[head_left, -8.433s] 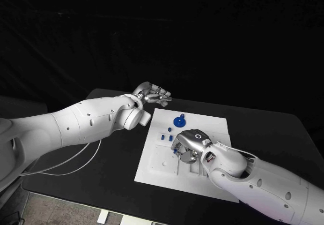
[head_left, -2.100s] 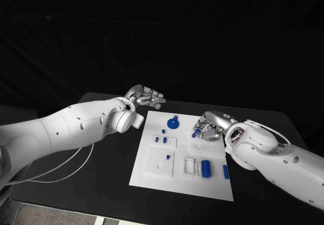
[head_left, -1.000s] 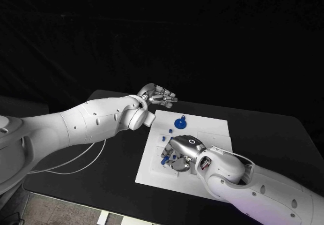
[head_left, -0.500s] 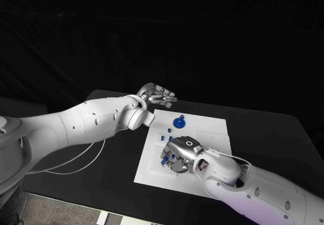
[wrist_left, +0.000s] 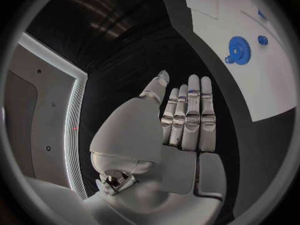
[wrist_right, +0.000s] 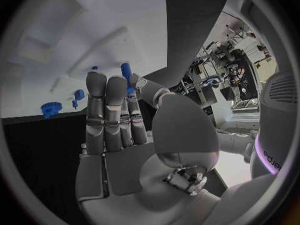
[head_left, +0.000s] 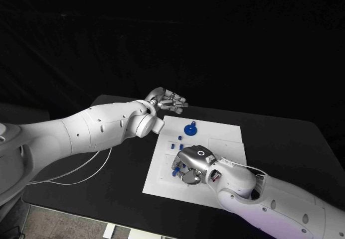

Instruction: Assemble the parts on the task board

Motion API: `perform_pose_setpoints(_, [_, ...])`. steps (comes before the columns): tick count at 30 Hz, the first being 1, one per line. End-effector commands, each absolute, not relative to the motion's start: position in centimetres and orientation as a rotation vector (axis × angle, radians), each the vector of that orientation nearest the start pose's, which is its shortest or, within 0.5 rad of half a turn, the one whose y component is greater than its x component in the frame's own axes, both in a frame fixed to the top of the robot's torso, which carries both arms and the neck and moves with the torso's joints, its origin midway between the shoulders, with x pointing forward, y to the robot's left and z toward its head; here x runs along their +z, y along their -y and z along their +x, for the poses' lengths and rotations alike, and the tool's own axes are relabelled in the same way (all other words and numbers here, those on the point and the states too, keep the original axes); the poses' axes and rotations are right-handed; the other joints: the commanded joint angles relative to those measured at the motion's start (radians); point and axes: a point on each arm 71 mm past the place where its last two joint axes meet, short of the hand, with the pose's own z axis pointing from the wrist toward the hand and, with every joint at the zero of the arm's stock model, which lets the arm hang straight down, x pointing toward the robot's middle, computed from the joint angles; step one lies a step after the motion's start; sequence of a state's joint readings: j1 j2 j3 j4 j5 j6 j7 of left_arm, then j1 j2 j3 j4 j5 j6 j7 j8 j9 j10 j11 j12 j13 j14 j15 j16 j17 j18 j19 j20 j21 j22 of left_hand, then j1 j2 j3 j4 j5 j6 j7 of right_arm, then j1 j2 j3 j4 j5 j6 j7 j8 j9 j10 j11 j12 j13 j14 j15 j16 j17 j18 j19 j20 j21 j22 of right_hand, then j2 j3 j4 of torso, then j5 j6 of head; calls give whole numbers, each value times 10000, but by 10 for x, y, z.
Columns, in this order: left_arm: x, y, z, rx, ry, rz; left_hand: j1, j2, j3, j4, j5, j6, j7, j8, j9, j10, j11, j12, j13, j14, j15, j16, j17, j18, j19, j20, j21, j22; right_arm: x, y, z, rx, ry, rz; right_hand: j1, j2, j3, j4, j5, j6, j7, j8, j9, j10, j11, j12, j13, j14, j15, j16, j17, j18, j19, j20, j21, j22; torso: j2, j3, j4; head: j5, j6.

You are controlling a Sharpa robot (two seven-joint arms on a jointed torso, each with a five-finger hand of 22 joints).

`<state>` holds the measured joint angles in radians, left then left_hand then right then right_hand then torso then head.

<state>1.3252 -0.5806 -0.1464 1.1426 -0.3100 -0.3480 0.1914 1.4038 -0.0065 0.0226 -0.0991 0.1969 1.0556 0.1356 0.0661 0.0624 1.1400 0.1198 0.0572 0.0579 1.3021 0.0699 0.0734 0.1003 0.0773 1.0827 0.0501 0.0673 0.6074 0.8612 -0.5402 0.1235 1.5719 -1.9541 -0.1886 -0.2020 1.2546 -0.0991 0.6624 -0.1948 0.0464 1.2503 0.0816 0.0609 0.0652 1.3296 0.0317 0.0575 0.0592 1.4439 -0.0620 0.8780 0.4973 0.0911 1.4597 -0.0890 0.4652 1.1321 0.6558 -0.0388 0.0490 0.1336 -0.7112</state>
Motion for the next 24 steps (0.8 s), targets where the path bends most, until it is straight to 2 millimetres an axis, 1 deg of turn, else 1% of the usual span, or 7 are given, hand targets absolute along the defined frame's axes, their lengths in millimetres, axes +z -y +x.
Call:
perform_pose_setpoints(1, [-172,-185,564,-11854,-15794,-7978,-31,73,21,-13,46,-41,21,-23,4,-47,-28,8,5,-43,7,3,3,-158,64,18,43,-16,-259,36,399,7677,-16613,-5665,-11,45,8,-11,15,80,-19,33,11,129,-70,20,9,-18,-51,-36,-4,185,78,-29,-59,16,1,-28,-1,-4,-13])
perform_pose_setpoints(2, [-172,-185,564,-11854,-15796,-7979,-31,73,21,-13,46,-41,21,-23,4,-47,-28,8,5,-43,7,3,3,-158,64,18,43,-16,-260,36,399,7668,-16629,-5674,-11,45,8,-11,15,80,-19,33,11,129,-70,20,9,-18,-51,-36,-4,185,78,-29,-59,16,1,-28,-1,-4,-13])
perform_pose_setpoints(5, [-172,-185,564,-11859,-15806,-7978,-49,75,15,-12,40,-58,28,-24,4,-61,-22,7,5,-48,12,3,2,-156,68,22,42,-35,-262,38,399,7577,-16727,-5695,-11,45,8,-11,15,80,-19,33,11,129,-70,20,9,-18,-51,-36,-4,185,78,-29,-59,16,-4,-7,7,24,-34])
perform_pose_setpoints(11, [-172,-185,564,-11851,-15802,-7985,-49,75,15,-12,40,-58,28,-24,4,-61,-22,7,5,-48,12,3,2,-156,68,22,42,-35,-264,39,399,7423,-16872,-5749,-11,45,8,-11,15,80,-19,33,11,129,-70,20,9,-18,-51,-36,-4,185,78,-29,-59,16,-4,-8,7,45,-57])
perform_pose_setpoints(21, [-172,-186,564,-11828,-15783,-7997,-49,75,15,-12,40,-58,28,-24,4,-61,-22,7,5,-48,12,3,2,-156,68,22,42,-35,-267,39,399,7116,-16887,-5958,-26,52,0,-45,15,83,-19,32,10,133,-72,19,8,-12,-48,-63,-18,181,93,-28,-190,80,0,-13,-2,18,-46])
perform_pose_setpoints(24, [-172,-186,564,-11824,-15781,-8000,-49,75,15,-12,40,-58,28,-24,4,-61,-22,7,5,-48,12,3,2,-156,68,22,42,-35,-269,37,398,7000,-16900,-6120,-31,47,4,-44,15,80,-18,30,10,127,-70,18,8,-12,-43,-65,-19,180,93,-24,-216,85,2,-13,8,28,-45])
